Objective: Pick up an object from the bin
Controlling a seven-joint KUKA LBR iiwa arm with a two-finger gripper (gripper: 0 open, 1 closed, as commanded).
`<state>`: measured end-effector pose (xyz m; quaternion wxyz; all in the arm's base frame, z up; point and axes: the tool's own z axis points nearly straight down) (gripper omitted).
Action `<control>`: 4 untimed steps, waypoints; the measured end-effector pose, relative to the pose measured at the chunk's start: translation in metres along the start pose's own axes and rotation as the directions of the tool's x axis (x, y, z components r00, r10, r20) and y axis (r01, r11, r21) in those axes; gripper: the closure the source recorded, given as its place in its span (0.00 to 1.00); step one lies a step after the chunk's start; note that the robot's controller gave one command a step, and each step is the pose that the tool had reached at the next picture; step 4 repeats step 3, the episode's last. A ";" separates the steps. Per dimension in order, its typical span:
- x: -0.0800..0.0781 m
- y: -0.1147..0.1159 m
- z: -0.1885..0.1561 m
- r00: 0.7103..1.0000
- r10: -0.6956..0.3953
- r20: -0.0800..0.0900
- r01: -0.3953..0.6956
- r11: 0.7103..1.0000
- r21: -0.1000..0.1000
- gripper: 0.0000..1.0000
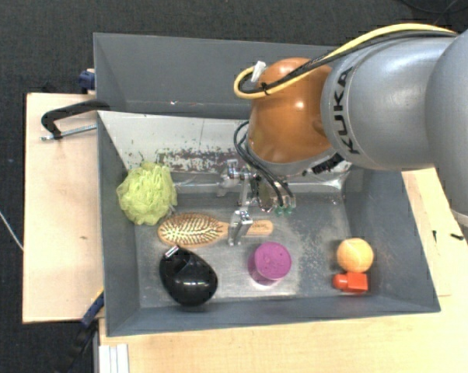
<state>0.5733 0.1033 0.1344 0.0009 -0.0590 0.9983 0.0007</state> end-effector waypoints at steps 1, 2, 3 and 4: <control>0.003 0.027 0.005 0.999 -0.037 0.005 0.037 0.999 0.000 0.00; -0.022 0.042 0.065 0.998 -0.065 0.003 0.065 0.998 -0.001 0.00; -0.008 -0.014 0.060 0.999 -0.049 0.010 0.049 0.999 -0.002 1.00; -0.008 -0.014 0.060 0.999 -0.049 0.010 0.049 0.999 -0.002 1.00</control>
Offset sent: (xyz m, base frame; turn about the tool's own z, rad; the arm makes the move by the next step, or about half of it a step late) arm 0.0149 0.0434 -0.0644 -0.0644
